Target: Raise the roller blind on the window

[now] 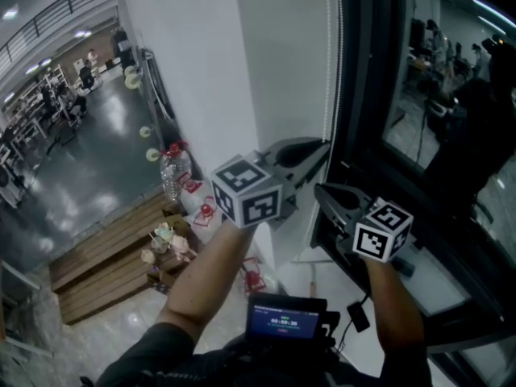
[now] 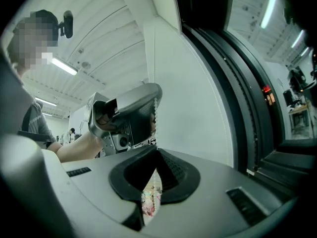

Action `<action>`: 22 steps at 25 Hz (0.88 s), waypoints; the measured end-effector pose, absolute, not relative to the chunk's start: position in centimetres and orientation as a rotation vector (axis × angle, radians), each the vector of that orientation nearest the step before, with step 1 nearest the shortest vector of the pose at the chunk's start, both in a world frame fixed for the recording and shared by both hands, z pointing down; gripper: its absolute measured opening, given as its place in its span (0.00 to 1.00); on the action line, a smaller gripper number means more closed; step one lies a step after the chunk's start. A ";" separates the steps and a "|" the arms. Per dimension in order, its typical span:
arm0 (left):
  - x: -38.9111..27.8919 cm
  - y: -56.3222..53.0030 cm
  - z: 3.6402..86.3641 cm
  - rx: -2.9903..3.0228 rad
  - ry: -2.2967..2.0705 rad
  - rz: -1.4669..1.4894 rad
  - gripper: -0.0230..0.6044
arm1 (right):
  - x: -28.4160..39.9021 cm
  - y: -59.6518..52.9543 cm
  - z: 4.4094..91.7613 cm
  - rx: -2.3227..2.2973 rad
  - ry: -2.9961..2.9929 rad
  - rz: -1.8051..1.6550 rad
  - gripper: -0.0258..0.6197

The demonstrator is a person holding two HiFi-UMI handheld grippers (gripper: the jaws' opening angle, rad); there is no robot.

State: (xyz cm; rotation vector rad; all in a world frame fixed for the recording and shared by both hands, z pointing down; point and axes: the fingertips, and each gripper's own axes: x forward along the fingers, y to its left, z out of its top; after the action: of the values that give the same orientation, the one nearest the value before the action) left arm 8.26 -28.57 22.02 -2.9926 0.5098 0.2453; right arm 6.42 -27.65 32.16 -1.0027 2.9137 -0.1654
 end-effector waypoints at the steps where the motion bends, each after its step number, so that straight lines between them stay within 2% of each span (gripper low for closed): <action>1: 8.1 -28.5 22.2 -2.993 0.508 0.257 0.05 | 6.3 -27.6 32.3 -1.001 2.916 -0.168 0.04; 22: 8.2 -28.2 30.0 -3.014 0.584 0.164 0.05 | 7.3 -27.6 39.6 -1.109 2.996 -0.356 0.05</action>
State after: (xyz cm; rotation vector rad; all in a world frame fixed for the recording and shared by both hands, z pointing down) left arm 8.17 -28.24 30.01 -3.0136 0.5842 0.1637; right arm 7.27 -27.56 39.60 -1.1089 2.9959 -0.3556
